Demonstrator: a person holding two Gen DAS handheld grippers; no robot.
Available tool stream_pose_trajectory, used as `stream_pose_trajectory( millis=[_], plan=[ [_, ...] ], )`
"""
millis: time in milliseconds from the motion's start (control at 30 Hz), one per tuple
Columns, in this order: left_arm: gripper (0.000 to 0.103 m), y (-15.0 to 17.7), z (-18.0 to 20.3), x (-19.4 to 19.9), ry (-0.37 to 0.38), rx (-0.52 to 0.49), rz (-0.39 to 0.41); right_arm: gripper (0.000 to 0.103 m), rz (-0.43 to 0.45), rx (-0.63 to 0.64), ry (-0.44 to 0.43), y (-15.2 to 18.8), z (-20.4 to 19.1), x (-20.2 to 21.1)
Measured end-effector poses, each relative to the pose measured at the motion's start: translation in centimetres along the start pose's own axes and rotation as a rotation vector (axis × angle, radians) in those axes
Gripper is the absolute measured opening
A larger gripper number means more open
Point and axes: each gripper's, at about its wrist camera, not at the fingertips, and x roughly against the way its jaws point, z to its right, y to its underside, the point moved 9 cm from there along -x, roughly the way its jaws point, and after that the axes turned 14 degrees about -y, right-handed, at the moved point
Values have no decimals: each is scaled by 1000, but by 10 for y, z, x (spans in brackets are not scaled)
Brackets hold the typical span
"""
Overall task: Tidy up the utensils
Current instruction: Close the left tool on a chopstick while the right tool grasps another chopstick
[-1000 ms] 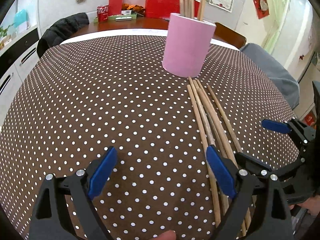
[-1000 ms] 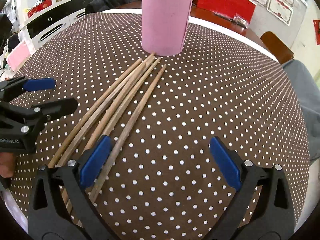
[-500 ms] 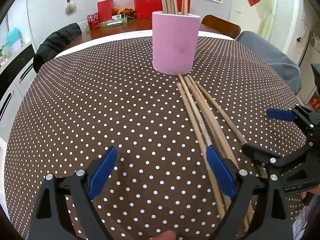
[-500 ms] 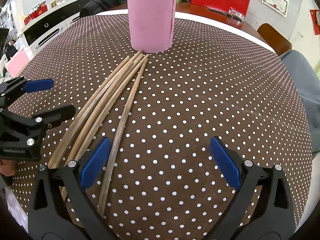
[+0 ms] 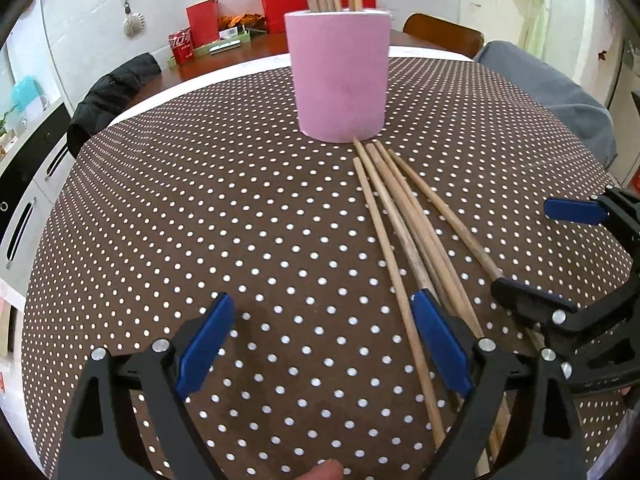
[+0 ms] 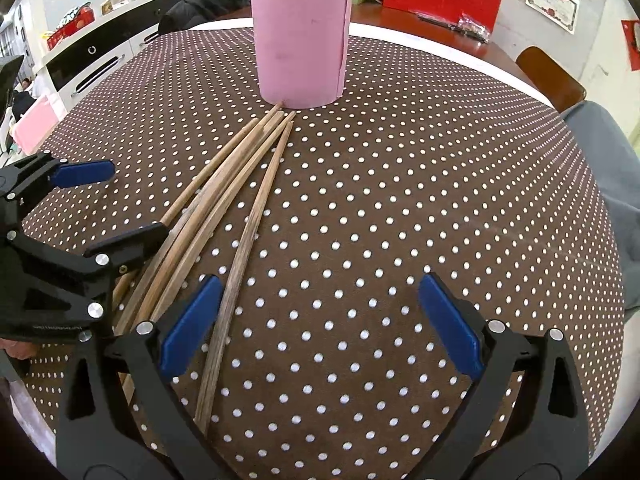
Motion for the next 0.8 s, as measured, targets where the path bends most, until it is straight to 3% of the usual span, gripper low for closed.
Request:
stream_pose_trajectory(
  millis=[200,333,400,433,500,533,800],
  plan=[
    [80,-11,-1,-5,16,-45,-19,56,-9,2,-29,-22,-3,-9],
    [72,-22,2,-12,49,-68,-36,53,-15,7,-23,-35,-6,-18],
    [60,-25,5,-14,93,-59,-47,50,-17,10,-28,-38,-6,-21],
    [54,-28,5,-14,93,-66,-39,40,-16,19,-33,-38,-8,-21],
    [20,-29,9,-12,101,-80,-29,23,-20,40,-42,-37,-13,-20],
    [9,-29,9,-11,102,-86,-28,10,-21,44,-48,-36,-15,-19],
    [5,-17,-19,1,126,52,13,6,62,-37,-171,-26,-13,0]
  ],
)
